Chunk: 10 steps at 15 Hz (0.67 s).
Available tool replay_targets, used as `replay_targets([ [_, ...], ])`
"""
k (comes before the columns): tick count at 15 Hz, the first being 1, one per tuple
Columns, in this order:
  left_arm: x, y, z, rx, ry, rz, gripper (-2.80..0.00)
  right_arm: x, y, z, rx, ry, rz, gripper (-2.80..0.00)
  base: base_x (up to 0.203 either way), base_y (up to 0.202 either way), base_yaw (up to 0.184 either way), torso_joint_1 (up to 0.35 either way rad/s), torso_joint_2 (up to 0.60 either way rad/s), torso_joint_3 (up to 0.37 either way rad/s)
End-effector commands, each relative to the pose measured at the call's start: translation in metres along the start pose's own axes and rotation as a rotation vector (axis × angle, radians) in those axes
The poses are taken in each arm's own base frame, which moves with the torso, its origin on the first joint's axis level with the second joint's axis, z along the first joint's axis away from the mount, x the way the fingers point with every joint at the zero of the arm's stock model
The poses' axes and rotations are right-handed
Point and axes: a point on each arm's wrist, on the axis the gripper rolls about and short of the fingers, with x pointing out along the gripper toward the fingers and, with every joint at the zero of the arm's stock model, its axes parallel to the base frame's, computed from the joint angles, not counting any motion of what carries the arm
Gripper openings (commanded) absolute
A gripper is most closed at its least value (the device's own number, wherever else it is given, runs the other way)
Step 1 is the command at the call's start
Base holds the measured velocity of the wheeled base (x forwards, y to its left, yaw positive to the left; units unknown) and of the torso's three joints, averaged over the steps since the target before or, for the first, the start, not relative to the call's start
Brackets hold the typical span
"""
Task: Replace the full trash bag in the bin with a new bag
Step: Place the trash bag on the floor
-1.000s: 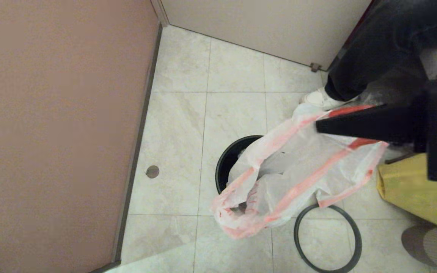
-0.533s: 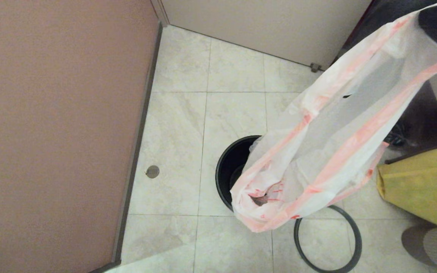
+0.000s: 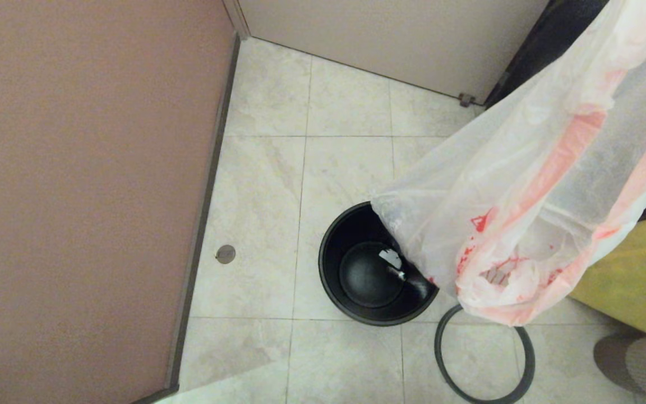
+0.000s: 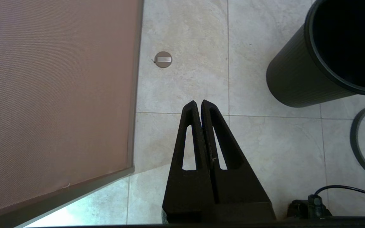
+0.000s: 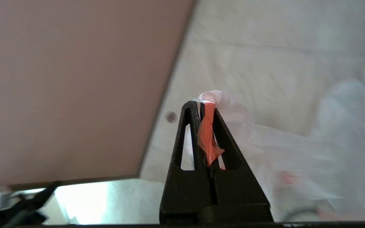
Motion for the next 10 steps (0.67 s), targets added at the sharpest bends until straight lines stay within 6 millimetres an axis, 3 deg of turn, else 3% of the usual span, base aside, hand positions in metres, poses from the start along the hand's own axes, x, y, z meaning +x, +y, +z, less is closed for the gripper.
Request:
replay_targets([
  [1,0.0,0.0,0.0,-0.001,0.003,0.001,-2.8,0.012,0.01,0.008,-0.024,-0.014,0.059,-2.8,0.0,0.0,0.0,0.0,0.0,0.0],
  [4,0.0,0.0,-0.002,-0.001,0.022,0.001,-2.8,0.029,0.024,0.02,-0.117,-0.141,0.168,-2.8,0.0,0.0,0.0,0.0,0.0,0.0],
  [7,0.0,0.0,0.0,-0.001,0.002,0.001,-2.8,0.023,0.041,0.025,-0.123,-0.207,0.342,-2.8,0.0,0.0,0.0,0.0,0.0,0.0],
  [10,0.0,0.0,-0.01,0.0,0.097,0.003,-2.8,0.037,0.069,0.016,-0.148,-0.211,0.535,-2.8,0.0,0.0,0.0,0.0,0.0,0.0],
])
